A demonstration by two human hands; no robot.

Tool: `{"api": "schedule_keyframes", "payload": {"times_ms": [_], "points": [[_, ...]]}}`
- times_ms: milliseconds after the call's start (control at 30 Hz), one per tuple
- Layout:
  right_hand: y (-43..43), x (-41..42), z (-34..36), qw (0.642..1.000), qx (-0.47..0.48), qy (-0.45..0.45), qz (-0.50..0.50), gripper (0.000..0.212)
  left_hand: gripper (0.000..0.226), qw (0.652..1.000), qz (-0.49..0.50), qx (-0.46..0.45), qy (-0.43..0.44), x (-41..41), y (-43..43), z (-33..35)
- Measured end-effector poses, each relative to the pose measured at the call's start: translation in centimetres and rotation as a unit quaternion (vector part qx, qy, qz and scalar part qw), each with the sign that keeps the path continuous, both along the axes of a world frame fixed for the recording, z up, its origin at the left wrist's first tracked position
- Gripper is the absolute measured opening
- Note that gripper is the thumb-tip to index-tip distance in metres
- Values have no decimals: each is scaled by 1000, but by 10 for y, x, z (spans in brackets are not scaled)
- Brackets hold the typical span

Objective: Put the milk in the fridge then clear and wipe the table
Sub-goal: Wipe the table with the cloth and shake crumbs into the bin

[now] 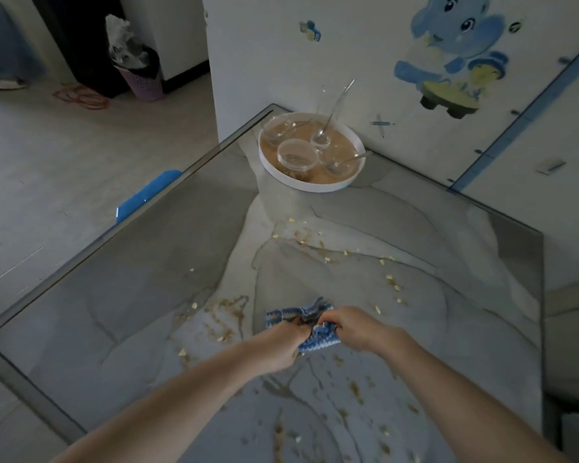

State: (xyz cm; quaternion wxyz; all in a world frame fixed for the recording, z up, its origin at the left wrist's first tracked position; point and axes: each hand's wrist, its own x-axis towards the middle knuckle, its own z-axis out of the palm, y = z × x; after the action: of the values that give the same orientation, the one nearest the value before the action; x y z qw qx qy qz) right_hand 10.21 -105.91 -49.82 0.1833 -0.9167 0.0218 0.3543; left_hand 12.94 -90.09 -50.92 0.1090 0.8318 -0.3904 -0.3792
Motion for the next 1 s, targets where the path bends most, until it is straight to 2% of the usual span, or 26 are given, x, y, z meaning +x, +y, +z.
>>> {"api": "schedule_keyframes", "payload": {"times_ms": [133,233,333,433,467,500,567,700,833,1000], "points": [[-25,-42,15,997,29,15,-66,38,22,999,17,-8,44,-23,-25,18],[-35,-51,38,983,105,-50,-142,14,12,994,64,-61,56,-16,-35,45],[-40,-39,63,955,172,-115,-213,26,17,984,123,-110,59,7,-32,71],[-36,-18,85,933,253,-126,-221,15,22,974,157,-158,34,37,-21,87],[-33,-10,89,933,265,-126,-209,19,18,972,159,-172,24,46,-18,91],[-28,2,92,937,261,-133,-190,23,14,969,161,-187,12,57,-15,94],[-16,28,92,947,221,-181,-145,25,22,966,166,-197,-12,79,-10,101],[-3,96,81,925,193,-288,-155,10,26,953,184,-228,-73,133,3,105],[1,163,72,909,222,-313,-163,14,29,939,197,-258,-113,187,8,95],[5,229,30,915,213,-308,-151,11,41,933,211,-245,-158,233,8,51]]}}
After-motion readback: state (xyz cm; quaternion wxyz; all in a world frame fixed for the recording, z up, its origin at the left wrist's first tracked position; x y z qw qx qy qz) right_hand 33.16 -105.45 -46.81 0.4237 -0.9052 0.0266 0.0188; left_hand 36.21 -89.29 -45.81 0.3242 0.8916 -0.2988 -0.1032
